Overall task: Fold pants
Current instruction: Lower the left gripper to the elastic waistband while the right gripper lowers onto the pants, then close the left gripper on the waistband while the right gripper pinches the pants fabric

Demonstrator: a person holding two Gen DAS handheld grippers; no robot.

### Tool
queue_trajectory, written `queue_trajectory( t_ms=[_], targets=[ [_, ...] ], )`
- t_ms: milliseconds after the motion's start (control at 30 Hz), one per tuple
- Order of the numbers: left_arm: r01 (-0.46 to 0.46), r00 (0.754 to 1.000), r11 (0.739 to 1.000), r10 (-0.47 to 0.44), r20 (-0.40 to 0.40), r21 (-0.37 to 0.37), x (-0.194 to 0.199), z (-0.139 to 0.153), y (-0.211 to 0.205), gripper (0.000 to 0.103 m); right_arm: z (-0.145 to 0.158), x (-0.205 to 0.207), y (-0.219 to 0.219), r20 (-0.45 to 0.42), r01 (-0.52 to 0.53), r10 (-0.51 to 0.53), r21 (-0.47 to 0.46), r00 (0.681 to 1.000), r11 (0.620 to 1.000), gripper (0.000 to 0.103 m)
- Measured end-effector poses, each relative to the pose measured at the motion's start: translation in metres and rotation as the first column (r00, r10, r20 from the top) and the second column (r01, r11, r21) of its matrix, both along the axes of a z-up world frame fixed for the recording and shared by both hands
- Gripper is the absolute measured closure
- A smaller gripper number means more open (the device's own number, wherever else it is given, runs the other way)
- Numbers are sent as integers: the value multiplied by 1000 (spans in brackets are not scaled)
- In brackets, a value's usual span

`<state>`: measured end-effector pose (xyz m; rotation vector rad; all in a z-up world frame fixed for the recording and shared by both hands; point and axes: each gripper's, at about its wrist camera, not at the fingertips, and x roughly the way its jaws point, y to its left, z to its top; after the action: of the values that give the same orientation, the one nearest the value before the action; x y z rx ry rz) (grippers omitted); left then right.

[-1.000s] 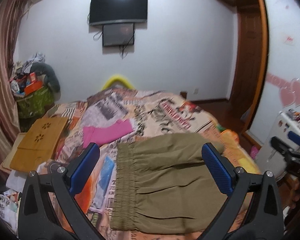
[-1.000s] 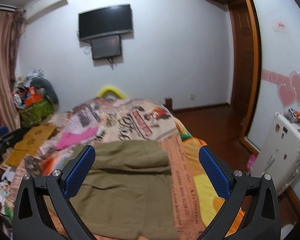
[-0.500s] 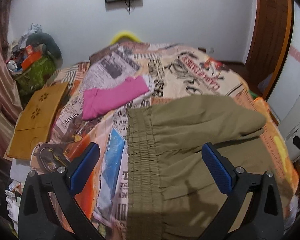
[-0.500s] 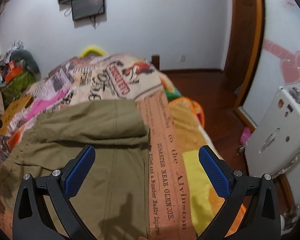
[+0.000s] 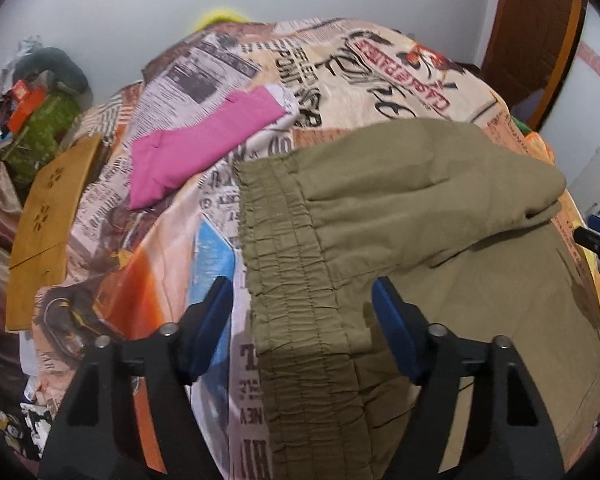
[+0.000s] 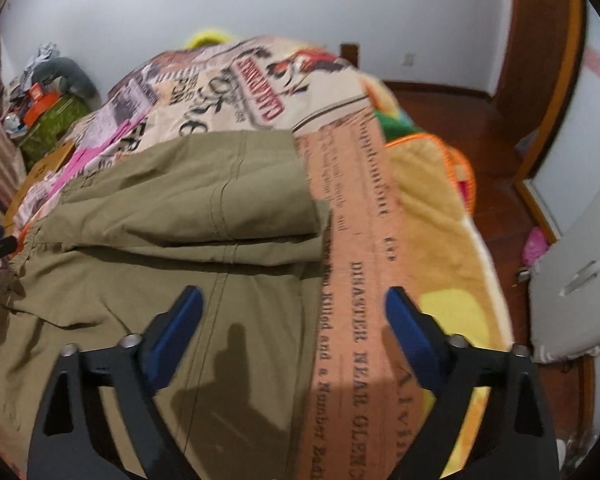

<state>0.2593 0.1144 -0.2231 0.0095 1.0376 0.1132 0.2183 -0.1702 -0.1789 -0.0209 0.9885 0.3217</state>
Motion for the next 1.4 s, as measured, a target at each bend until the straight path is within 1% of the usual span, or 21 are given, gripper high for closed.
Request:
queue_trajectory(
  t_ms=[100, 167, 200, 233, 267, 333, 433, 467, 600, 667, 700, 733, 800, 867, 933, 1033, 1100, 1167, 1267, 1400],
  targets=[
    [7, 1000, 1000, -8, -29, -27, 4, -7, 3, 31, -8, 8, 6, -40, -38, 39, 17, 998, 999, 25],
    [8, 999, 998, -11, -49, -63, 6, -11, 7, 33, -14, 12, 9, -61, -63, 63, 14, 996, 998, 30],
    [3, 998, 996, -8, -61, -86, 7, -13, 10, 34, -18, 14, 10, -74, -71, 72, 13, 995, 997, 36],
    [-2, 998, 995, -5, -70, -98, 6, -15, 13, 38, -22, 16, 11, -92, -79, 80, 18, 993, 997, 41],
    [-6, 997, 994, -3, -80, -107, 6, -17, 15, 42, -25, 17, 11, -106, -85, 87, 25, 991, 996, 43],
    [-11, 995, 989, -4, -103, -146, 6, -22, 19, 46, -32, 20, 11, -140, -102, 109, 55, 984, 993, 55],
    [-18, 994, 980, -5, -113, -196, 4, -26, 24, 48, -34, 19, 10, -137, -110, 122, 89, 983, 990, 58],
    [-18, 994, 979, -5, -111, -202, 3, -26, 24, 48, -35, 20, 9, -138, -110, 123, 101, 983, 989, 58],
    [-2, 993, 978, -23, -119, -207, 3, -26, 23, 49, -39, 24, 4, -156, -92, 116, 154, 981, 984, 68],
    [-10, 991, 976, -19, -131, -217, 5, -28, 27, 49, -40, 25, 4, -152, -90, 114, 154, 982, 984, 74],
    [-15, 990, 975, -16, -137, -222, 6, -29, 28, 49, -40, 25, 4, -150, -89, 110, 144, 983, 986, 81],
    [-19, 991, 977, -11, -137, -213, 6, -30, 27, 48, -40, 24, 5, -149, -90, 110, 137, 983, 986, 87],
    [-2, 991, 989, -17, -129, -146, 5, -29, 21, 47, -39, 24, 5, -145, -97, 116, 129, 983, 987, 94],
    [39, 993, 998, -45, -108, -51, 2, -31, 9, 46, -39, 24, 5, -136, -104, 120, 114, 983, 988, 96],
    [55, 994, 998, -56, -97, -6, 1, -32, 5, 45, -37, 22, 6, -127, -112, 123, 94, 984, 989, 98],
    [36, 994, 998, -40, -99, -42, 2, -33, 12, 45, -34, 18, 7, -113, -122, 129, 60, 985, 991, 99],
    [19, 995, 997, -26, -98, -73, 2, -34, 19, 44, -32, 14, 4, -115, -119, 126, 60, 985, 991, 100],
    [10, 996, 998, -17, -90, -70, 1, -36, 19, 40, -33, 7, 0, -123, -113, 121, 74, 985, 991, 100],
    [-7, 997, 997, 1, -79, -78, -1, -40, 20, 37, -35, -2, -4, -125, -101, 112, 89, 986, 991, 100],
    [-29, 997, 996, 23, -72, -86, -3, -42, 22, 33, -37, -10, -11, -146, -68, 88, 139, 985, 988, 100]
  ],
)
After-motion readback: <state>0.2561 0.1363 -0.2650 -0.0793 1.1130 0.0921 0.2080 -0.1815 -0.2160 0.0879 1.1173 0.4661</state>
